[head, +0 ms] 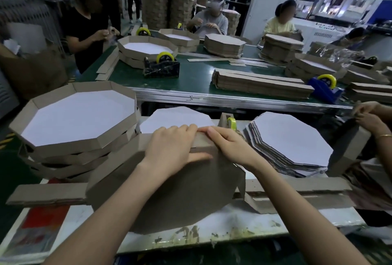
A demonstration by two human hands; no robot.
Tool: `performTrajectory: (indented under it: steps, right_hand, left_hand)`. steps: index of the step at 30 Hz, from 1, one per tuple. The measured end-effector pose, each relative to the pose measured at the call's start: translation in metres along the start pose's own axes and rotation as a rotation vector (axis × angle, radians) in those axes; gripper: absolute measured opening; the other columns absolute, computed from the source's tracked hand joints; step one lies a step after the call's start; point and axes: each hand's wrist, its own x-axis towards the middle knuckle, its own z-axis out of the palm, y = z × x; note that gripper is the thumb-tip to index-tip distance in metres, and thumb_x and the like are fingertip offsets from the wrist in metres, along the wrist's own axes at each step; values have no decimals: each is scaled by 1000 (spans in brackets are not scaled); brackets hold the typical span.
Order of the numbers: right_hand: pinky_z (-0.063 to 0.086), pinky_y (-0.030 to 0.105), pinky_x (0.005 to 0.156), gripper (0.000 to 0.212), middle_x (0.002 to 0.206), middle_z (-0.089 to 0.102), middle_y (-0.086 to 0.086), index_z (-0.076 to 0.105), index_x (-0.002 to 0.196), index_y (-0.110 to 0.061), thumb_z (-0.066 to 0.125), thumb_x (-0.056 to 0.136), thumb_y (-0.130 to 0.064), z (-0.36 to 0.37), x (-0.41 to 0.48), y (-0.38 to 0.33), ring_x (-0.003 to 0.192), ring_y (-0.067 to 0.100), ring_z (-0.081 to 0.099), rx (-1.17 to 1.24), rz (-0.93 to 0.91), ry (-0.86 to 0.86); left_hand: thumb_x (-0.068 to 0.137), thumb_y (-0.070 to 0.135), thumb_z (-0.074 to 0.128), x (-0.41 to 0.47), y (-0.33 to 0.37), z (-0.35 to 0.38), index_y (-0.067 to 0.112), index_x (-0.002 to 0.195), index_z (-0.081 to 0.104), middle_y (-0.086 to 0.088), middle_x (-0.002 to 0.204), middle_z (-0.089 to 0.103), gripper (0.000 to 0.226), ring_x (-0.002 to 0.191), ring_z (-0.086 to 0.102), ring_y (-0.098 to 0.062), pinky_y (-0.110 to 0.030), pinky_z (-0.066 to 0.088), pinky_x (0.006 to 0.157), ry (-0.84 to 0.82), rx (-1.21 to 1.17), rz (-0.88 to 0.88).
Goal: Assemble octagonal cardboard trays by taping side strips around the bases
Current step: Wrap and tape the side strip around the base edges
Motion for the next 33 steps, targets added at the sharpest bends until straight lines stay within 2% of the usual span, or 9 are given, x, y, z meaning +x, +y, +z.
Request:
performTrajectory:
  steps: [2,4,5,10,15,19,24,29,33]
  right_hand:
    - [39,7,90,35,115,66,-13,67,119,-23,36,107,-35,-6,-4,5,104,-13,56,-25,80,1]
    - [43,27,77,47,86,64,1,69,92,-11,37,104,-44,-12,-7,12,75,12,58,-56,155,-21]
    - [37,30,65,55,70,52,6,61,76,-5,40,102,-49,-16,-8,12,62,18,46,-52,175,-26]
    - [26,16,50,53,52,36,-9,49,51,-22,56,94,-52,-35,-8,-2,49,5,34,-41,134,5]
    - [34,20,53,34,60,53,-3,62,63,-25,67,81,-53,-32,-1,-16,56,9,45,-6,60,-106]
    - [37,18,53,27,61,58,-11,65,67,-30,66,81,-53,-16,4,-19,56,5,49,14,52,-144]
    - [37,15,50,25,59,59,-12,67,64,-35,69,85,-48,-8,8,-25,55,5,50,-1,18,-151]
    - [37,13,48,26,60,62,-9,69,71,-22,68,90,-41,-11,5,-27,53,3,51,-27,-6,-109]
    - [40,14,53,28,67,67,-7,74,80,-18,65,92,-42,-13,-1,-25,58,1,56,-136,-28,-69]
  left_hand:
    - [72,89,28,-4,-5,0,29,111,49,8,107,64,74,99,61,-17,-35,44,72,15,-12,-5]
    - [69,91,23,-15,-10,-4,32,109,52,10,105,65,77,95,62,-17,-33,40,65,93,-41,-16]
    - [68,92,22,-22,-13,-6,33,108,55,11,102,67,78,91,64,-17,-32,39,62,154,-63,-20]
    - [67,93,32,-48,-43,0,35,115,60,13,103,68,81,87,65,-20,-33,48,66,258,-374,-128]
    - [68,82,45,-73,-56,31,29,129,57,10,120,64,83,102,61,-19,-34,49,78,252,-617,-227]
    - [71,81,44,-84,-63,40,40,139,43,12,133,56,79,112,57,-19,-38,50,86,252,-600,-244]
    - [76,82,45,-74,-51,20,47,147,25,13,145,45,82,129,41,-9,-35,36,102,266,-518,-36]
    - [87,67,40,-63,-34,13,37,136,54,8,130,58,59,119,47,-10,-37,47,95,263,-478,49]
    - [89,63,40,-61,-34,13,40,131,57,6,124,60,51,115,52,-16,-38,48,89,242,-482,63]
